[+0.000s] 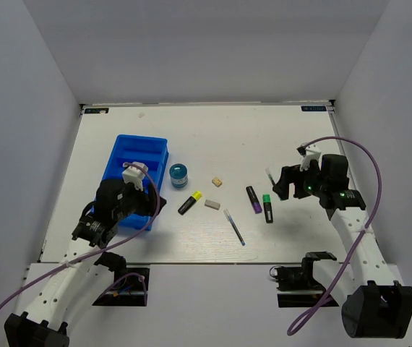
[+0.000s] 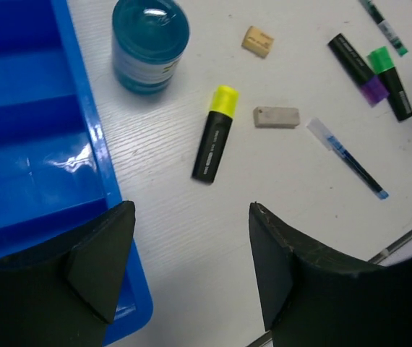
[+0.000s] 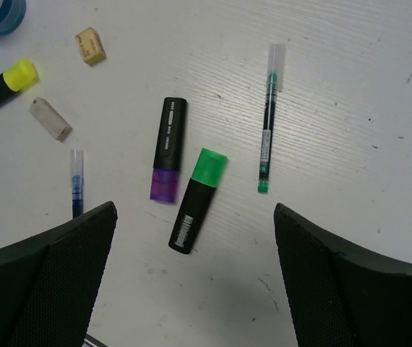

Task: Sort the stationery into containers
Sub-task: Pick up the stationery from the center of the board.

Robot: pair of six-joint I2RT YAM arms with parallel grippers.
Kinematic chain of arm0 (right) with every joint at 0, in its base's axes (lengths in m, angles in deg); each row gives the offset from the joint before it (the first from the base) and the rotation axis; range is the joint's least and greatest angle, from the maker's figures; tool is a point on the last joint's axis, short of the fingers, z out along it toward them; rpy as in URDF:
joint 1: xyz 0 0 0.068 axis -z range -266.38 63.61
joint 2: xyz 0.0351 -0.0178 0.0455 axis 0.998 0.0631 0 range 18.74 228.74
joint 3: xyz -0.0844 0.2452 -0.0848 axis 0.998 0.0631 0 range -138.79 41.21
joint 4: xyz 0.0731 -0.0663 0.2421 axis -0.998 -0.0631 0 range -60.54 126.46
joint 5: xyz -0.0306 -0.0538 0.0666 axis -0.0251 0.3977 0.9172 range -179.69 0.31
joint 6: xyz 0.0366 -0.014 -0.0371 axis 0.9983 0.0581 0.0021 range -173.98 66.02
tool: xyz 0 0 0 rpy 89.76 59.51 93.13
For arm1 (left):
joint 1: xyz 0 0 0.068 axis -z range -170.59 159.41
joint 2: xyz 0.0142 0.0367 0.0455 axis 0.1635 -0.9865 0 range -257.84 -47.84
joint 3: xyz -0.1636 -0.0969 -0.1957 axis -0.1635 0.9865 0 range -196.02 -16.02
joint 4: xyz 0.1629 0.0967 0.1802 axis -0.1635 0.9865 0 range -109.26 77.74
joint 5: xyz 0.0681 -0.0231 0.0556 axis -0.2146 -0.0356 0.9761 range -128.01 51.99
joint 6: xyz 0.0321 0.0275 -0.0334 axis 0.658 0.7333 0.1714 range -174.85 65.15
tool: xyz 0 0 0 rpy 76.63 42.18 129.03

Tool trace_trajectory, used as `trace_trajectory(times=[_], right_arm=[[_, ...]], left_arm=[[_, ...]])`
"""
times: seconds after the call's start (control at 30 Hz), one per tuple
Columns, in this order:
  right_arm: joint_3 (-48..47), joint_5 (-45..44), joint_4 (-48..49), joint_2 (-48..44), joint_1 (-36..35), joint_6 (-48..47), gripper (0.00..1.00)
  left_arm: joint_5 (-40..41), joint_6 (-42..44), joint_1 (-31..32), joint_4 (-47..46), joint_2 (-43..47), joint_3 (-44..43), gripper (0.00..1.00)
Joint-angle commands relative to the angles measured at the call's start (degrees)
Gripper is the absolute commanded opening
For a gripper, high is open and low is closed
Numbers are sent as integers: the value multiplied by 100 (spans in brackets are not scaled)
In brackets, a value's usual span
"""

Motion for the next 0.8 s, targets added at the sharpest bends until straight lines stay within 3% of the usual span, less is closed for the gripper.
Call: trace_trajectory(times=[0.0, 0.13, 0.17, 0.2, 0.27, 0.3, 0.37, 0.4, 0.43, 0.47, 0.5, 0.53, 0.57, 0.6, 0.63, 0.77], right_arm=[[-78, 318, 34, -81, 15, -64, 90], [10, 942, -352, -143, -2, -1046, 90], [45, 890, -336, -195, 6, -1049, 90], [54, 802, -344, -221, 15, -1067, 90], [19, 670, -432, -152, 15, -1268, 90], [28, 496, -458, -99, 7, -1339, 90], [11, 747, -615, 24, -2, -1663, 90], [10, 688, -660, 68, -2, -1551, 79], [19, 809, -574, 77, 6, -1507, 45], [54, 758, -538, 103, -2, -1298, 9], [63, 601, -425, 156, -20, -1191, 0], [72, 547, -310, 182, -37, -1094, 0], [46, 564, -309, 243, -37, -1067, 8], [28, 590, -353, 305, -55, -1067, 39], [2, 660, -388, 314, -55, -1050, 43], [-34, 714, -476, 411, -55, -1041, 51]], left_arm=[[-515, 68, -26, -448, 61, -160, 74], [-761, -134, 0, -720, -9, -116, 67], [-840, -134, 87, -817, -88, -134, 60], [-876, -161, 140, -852, -167, -142, 44], [-762, -135, 377, -870, -536, -318, 28], [-422, -91, 631, -827, -667, -388, 15], [-43, 6, 1104, -512, -1247, -835, 5], [794, 15, 1438, -397, -1414, -959, 5], [1116, -46, 1738, -187, -1955, -1369, 9], [1258, -81, 1854, -46, -2126, -1530, 24], [1886, -108, 2151, 199, -2432, -1818, 43], [2328, -178, 2232, 219, -2583, -1873, 60], [2610, -231, 2294, 237, -2828, -1926, 69], [2744, -266, 2338, 167, -3031, -2040, 81], [2954, -345, 2443, 132, -3137, -2067, 100], [3913, -599, 2558, 446, -4232, -2611, 100]])
